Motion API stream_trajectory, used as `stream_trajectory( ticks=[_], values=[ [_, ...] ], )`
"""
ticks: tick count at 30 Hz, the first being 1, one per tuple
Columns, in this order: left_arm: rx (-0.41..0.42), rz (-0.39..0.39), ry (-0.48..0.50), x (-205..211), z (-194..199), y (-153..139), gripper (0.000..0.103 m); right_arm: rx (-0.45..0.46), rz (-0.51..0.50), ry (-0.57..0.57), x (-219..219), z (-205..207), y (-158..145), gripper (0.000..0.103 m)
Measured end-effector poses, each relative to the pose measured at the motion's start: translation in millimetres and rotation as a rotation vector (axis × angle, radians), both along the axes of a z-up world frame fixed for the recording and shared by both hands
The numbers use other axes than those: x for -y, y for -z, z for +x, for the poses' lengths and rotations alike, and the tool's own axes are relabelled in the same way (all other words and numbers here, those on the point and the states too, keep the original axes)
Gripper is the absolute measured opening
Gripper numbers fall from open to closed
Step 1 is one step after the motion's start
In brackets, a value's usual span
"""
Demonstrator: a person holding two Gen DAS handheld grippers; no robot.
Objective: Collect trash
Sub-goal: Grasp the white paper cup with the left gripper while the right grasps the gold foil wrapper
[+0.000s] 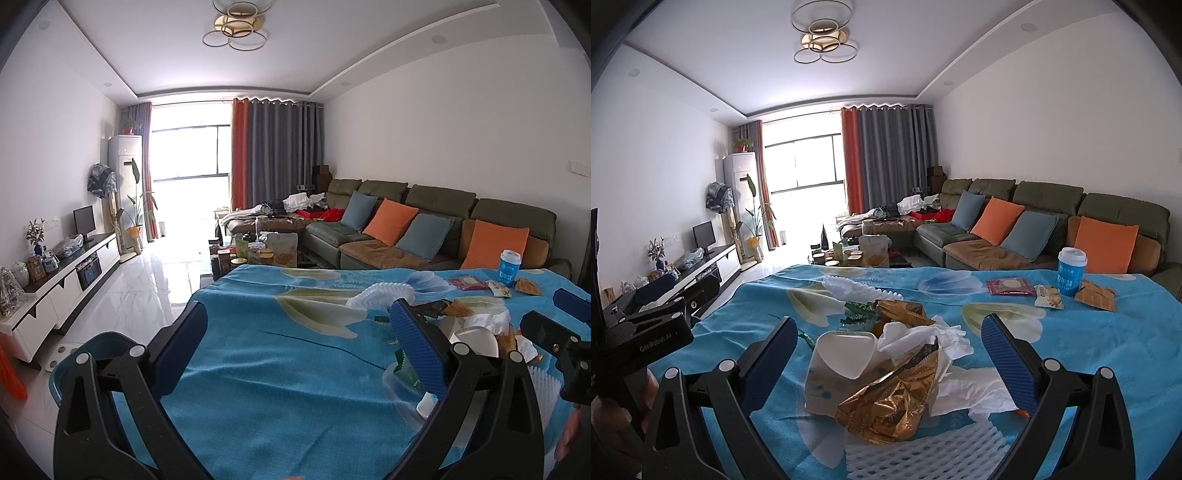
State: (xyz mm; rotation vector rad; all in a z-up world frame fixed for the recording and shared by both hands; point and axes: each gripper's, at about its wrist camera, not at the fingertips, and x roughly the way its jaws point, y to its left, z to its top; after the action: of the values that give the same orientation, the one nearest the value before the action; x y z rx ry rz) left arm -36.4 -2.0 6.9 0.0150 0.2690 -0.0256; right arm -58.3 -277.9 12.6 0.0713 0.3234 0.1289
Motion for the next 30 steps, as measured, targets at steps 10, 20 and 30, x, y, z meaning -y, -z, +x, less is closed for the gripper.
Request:
stream_trajectory(
  ticks=[10, 20, 30],
  values=[
    [-0.162, -0.027, 0.227, 18, 19, 26, 0.097, -0.071, 0.066, 0.011, 25, 5, 6, 0.096],
    [-0.298, 0.002, 0.447, 57, 37, 55, 0.088, -0.186, 0.163, -0.067, 35, 30, 12, 0.072],
    [-0.421, 0.005, 0.552, 81, 58, 76, 0.038, -0.286, 0.224, -0.143, 35, 34, 26, 0.062]
  ],
)
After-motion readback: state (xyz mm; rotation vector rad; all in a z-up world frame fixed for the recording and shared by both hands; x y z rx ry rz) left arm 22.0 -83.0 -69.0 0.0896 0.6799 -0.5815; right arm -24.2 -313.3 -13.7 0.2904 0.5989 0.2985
